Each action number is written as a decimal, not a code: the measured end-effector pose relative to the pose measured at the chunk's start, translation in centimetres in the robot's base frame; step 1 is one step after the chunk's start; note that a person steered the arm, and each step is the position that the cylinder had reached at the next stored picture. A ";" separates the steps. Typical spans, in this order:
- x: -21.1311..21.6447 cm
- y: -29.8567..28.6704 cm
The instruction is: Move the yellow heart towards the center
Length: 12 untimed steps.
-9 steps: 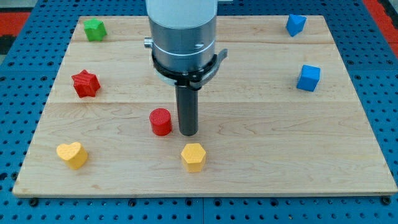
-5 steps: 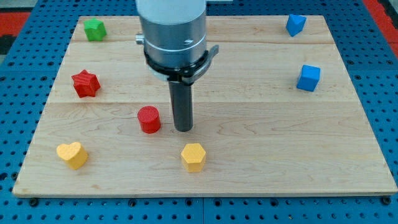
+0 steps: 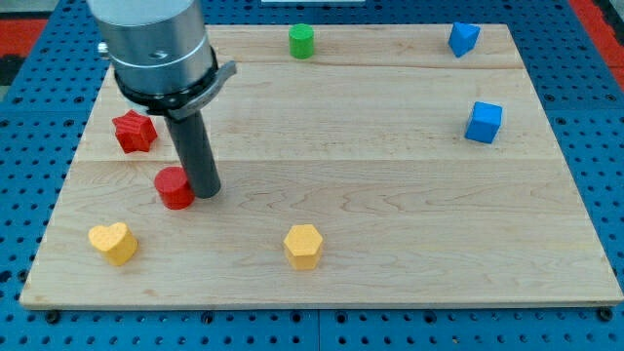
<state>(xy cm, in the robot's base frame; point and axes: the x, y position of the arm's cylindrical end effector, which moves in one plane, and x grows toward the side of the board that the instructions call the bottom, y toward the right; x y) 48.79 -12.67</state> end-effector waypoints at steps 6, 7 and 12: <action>5.4 -1.3; 5.0 -3.2; 3.5 -8.7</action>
<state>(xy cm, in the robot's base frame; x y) 52.32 -21.39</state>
